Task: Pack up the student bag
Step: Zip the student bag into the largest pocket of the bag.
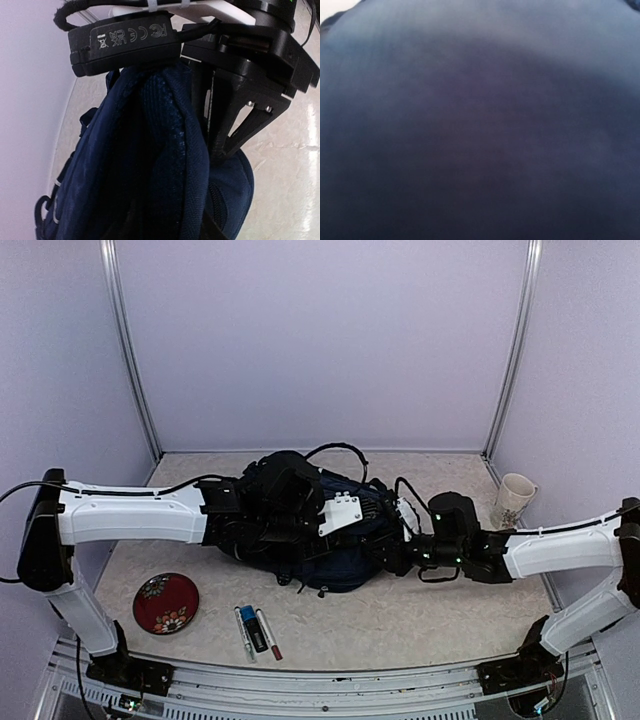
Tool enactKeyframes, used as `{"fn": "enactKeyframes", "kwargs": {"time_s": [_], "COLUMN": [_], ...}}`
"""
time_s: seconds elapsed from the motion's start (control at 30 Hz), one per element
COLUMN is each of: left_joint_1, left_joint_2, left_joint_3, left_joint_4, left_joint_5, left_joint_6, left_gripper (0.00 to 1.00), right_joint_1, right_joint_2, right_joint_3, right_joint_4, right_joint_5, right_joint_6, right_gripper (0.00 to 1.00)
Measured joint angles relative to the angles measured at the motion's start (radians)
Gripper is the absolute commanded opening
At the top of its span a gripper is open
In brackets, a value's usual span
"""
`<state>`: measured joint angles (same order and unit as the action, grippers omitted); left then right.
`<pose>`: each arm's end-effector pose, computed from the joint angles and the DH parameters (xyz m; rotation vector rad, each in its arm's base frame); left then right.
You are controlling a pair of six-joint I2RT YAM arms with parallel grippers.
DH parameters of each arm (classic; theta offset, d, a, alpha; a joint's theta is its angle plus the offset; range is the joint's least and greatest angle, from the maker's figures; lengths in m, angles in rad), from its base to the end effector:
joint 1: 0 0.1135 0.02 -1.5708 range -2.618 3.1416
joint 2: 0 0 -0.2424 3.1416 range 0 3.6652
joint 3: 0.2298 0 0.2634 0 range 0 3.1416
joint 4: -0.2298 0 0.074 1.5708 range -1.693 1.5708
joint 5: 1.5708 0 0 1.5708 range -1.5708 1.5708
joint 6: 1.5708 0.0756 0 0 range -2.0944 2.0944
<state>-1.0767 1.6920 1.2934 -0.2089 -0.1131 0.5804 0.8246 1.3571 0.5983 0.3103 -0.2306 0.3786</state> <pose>0.2121 -0.3758 0.2248 1.5611 1.5192 -0.1601 0.2106 0.2533 0.1535 -0.6272 2.0592 0.9687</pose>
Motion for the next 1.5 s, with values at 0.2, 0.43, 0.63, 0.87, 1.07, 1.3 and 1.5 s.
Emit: {"fn": "enactKeyframes", "kwargs": {"time_s": [0.2, 0.43, 0.63, 0.87, 1.07, 1.3, 1.5], "left_joint_1": [0.010, 0.023, 0.034, 0.045, 0.061, 0.074, 0.112], "left_joint_2": [0.000, -0.004, -0.021, -0.082, -0.164, -0.231, -0.311], "left_joint_3": [0.000, -0.002, -0.016, -0.076, -0.137, -0.190, -0.219], "left_joint_4": [-0.011, -0.008, -0.002, 0.041, 0.037, 0.041, -0.013], "left_joint_5": [0.059, 0.086, 0.099, 0.097, 0.085, 0.086, 0.143], "left_joint_6": [-0.013, -0.027, -0.042, -0.068, -0.078, -0.080, -0.106], "left_gripper": [0.00, 0.00, 0.00, 0.00, 0.00, 0.32, 0.73], "right_joint_1": [0.001, 0.003, 0.005, -0.057, -0.177, -0.240, -0.240], "right_joint_2": [0.020, 0.026, 0.006, -0.130, -0.183, -0.174, -0.123], "right_joint_3": [0.021, 0.028, 0.024, 0.023, 0.059, 0.147, 0.158], "right_joint_4": [0.033, 0.042, 0.030, -0.116, -0.336, -0.483, -0.484], "right_joint_5": [0.005, 0.005, 0.037, 0.021, -0.004, -0.051, -0.160], "right_joint_6": [-0.004, -0.021, -0.022, -0.027, -0.056, -0.104, -0.148], "right_gripper": [0.24, 0.01, 0.00, 0.00, 0.00, 0.00, 0.00]}}
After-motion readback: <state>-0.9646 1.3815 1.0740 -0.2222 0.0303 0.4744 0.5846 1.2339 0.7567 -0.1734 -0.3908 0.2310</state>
